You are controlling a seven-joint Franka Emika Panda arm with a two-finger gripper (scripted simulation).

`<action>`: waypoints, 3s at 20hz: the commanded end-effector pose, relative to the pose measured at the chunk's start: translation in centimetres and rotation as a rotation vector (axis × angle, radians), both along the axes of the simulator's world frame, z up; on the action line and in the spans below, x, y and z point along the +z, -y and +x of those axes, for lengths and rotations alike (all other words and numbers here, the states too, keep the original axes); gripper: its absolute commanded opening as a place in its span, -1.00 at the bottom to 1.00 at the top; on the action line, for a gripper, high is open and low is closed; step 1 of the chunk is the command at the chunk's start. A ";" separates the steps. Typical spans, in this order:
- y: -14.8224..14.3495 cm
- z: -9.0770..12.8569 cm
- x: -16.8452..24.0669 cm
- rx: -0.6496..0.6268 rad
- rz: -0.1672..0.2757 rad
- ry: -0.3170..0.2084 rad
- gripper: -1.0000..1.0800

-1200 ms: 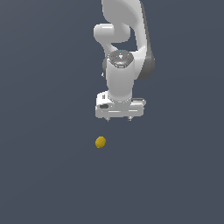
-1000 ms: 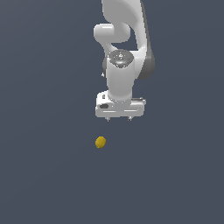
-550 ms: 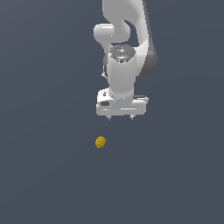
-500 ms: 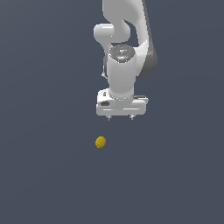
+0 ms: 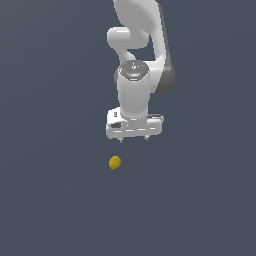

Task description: Pick up the object and move it to a goal position.

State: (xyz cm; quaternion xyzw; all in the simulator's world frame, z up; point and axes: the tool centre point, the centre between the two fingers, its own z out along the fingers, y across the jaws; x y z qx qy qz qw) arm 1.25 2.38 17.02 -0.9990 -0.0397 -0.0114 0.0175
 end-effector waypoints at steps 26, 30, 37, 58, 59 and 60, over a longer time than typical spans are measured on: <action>8.5 3.6 -9.1 0.397 -0.040 -0.014 0.92; 8.5 3.6 -9.2 0.395 -0.039 -0.014 0.92; 8.5 3.5 -11.5 0.397 -0.040 -0.014 0.92; 8.5 3.6 -14.2 0.399 -0.040 -0.014 -1.00; 8.5 3.6 -14.2 0.399 -0.040 -0.014 -1.00; 8.4 3.6 -14.1 0.399 -0.040 -0.014 -1.00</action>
